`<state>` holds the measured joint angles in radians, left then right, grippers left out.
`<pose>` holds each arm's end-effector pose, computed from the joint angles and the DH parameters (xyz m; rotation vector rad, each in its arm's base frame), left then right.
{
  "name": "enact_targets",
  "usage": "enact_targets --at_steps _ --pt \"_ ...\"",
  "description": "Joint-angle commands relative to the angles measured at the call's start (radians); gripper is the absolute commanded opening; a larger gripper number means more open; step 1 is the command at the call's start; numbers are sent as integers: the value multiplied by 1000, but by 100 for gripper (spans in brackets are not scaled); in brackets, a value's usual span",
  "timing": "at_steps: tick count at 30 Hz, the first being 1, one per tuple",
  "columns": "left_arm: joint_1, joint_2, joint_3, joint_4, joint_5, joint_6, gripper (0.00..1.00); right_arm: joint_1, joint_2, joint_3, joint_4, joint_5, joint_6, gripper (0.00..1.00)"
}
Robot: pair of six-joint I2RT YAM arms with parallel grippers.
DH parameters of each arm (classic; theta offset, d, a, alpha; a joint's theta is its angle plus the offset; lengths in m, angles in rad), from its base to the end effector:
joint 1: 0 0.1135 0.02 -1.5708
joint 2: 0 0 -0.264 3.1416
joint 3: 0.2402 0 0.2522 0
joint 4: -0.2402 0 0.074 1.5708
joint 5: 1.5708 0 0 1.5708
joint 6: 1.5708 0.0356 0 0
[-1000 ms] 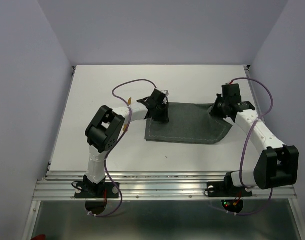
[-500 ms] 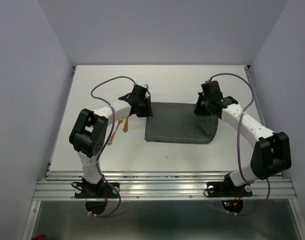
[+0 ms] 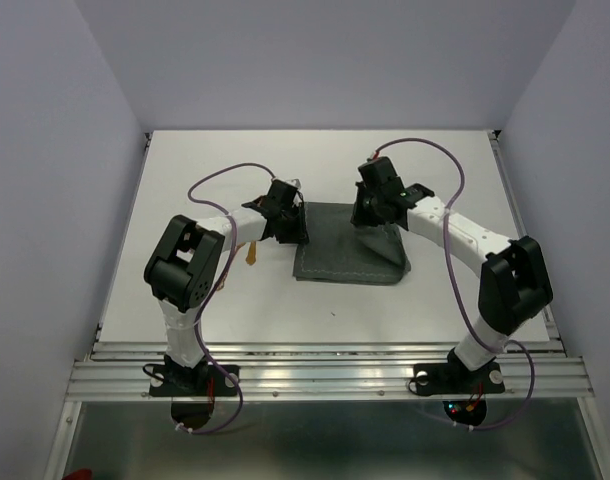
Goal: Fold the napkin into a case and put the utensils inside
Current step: Fold the rectangle-folded napkin at the center of the board.
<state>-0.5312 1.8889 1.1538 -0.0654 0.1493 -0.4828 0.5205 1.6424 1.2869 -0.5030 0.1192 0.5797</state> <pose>0.3427 -0.2075 0.1661 0.1341 2.4580 -0.6452 0.3152 0.1758 0.2650 0.1270 2.4493 0.3521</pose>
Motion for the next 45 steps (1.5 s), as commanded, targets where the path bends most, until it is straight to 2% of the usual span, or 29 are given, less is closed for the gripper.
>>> enact_targets --at_steps 1,11,17,35,45 --pt "-13 41 -32 -43 15 0 41 61 75 109 63 17 19 1" --pt "-13 26 -31 -45 26 -2 41 151 236 236 75 86 75 1" --pt "-13 15 -34 -47 24 -2 41 180 275 264 81 100 91 1" --pt "-13 -8 -60 -31 27 -10 41 181 367 351 75 166 120 1" --pt "-18 -16 -65 -31 35 -5 41 181 399 356 129 169 141 1"
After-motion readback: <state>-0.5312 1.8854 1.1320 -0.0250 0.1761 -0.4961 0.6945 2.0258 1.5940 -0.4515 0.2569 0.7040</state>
